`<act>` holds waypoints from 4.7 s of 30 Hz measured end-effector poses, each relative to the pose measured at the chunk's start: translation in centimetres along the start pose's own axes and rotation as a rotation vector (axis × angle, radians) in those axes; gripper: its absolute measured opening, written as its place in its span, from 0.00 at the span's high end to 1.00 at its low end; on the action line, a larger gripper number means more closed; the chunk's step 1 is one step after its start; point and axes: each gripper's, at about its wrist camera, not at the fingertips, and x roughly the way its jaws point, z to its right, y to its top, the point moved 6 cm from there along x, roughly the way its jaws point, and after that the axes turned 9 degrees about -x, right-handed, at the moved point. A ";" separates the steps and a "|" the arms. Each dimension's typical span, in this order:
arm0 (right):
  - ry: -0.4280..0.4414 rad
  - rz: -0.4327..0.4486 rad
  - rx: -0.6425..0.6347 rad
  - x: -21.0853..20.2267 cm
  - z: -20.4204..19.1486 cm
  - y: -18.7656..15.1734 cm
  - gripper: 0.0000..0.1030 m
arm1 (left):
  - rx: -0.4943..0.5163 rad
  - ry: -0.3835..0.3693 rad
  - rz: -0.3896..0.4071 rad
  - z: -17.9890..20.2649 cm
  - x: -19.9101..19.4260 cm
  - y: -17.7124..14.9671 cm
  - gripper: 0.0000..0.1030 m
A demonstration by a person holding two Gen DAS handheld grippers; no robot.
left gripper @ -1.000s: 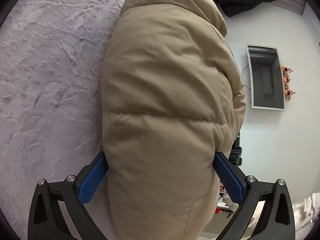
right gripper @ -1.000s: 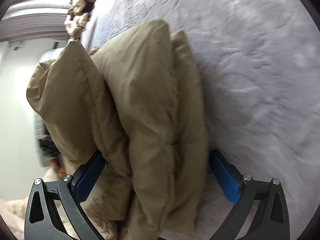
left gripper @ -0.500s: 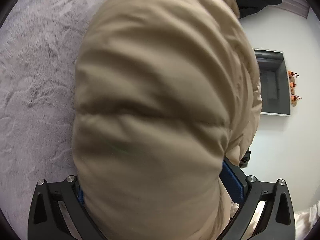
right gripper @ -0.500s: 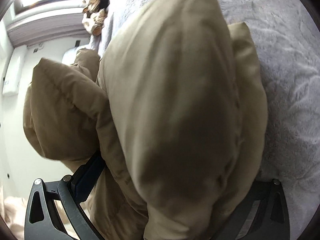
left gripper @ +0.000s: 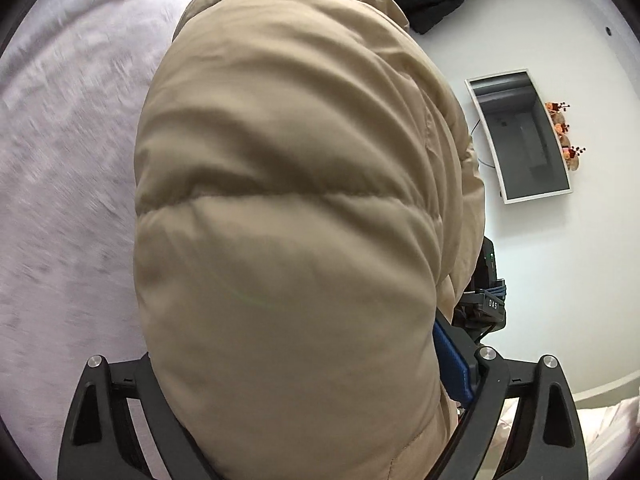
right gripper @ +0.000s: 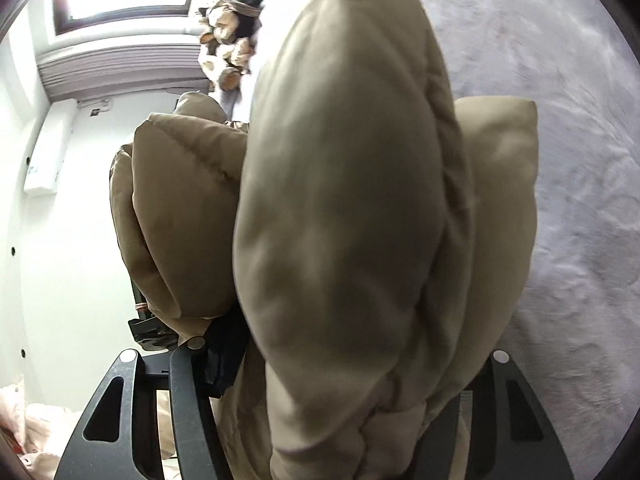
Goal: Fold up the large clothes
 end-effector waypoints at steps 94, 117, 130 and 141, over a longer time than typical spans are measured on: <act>-0.655 -0.037 -0.353 18.9 -14.3 -4.6 0.94 | 0.274 0.657 0.234 -7.6 -7.3 13.1 0.09; -0.862 -0.136 -0.315 21.6 -8.8 -5.2 0.94 | 0.186 0.659 0.252 -9.2 -18.6 3.1 0.09; -0.815 -0.146 -0.267 19.0 -11.4 -5.0 0.93 | 0.139 0.675 0.246 -9.9 -21.2 -1.1 0.02; -0.778 -0.121 -0.243 15.1 -14.4 -8.0 0.93 | 0.114 0.733 0.259 -9.7 -22.9 -3.6 0.01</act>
